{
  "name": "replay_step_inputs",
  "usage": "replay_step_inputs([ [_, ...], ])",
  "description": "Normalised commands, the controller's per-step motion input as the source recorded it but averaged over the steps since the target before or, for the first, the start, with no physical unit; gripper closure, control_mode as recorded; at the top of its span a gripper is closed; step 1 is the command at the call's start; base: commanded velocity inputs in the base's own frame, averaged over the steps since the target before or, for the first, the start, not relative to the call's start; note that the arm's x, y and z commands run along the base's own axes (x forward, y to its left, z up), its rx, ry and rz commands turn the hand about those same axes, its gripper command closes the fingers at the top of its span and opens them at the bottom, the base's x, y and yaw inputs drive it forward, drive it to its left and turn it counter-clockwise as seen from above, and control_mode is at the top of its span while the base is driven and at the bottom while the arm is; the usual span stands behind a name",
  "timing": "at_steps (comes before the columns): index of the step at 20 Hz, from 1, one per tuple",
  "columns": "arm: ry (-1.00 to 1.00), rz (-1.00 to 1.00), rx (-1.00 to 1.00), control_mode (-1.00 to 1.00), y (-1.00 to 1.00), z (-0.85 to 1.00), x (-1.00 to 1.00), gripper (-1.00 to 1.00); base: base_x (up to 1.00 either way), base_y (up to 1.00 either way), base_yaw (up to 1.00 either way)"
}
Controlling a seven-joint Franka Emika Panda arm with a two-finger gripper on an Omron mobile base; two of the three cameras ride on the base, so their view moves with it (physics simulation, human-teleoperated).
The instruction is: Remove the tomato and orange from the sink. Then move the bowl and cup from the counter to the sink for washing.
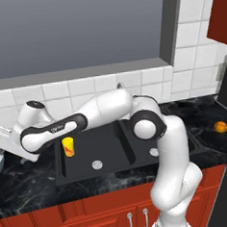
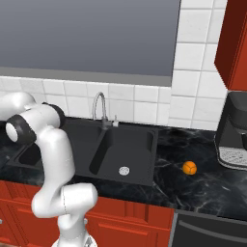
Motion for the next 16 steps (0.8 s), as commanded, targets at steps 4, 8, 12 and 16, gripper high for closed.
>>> replay_step_inputs([
  [4, 0.0, 0.0, -0.02, -1.0, 0.03, -0.09, 0.06, -1.0, 0.0, 0.0, 0.0],
  [8, 0.0, 0.0, -0.01, -1.0, 0.05, -0.13, 0.08, -1.0, 0.0, 0.0, 0.0],
  [12, 0.0, 0.0, 0.0, -1.0, 0.06, -0.13, 0.1, -1.0, 0.0, 0.0, 0.0],
  [16, 0.0, 0.0, 0.0, -1.0, 0.06, -0.08, 0.12, -1.0, 0.0, 0.0, 0.0],
])
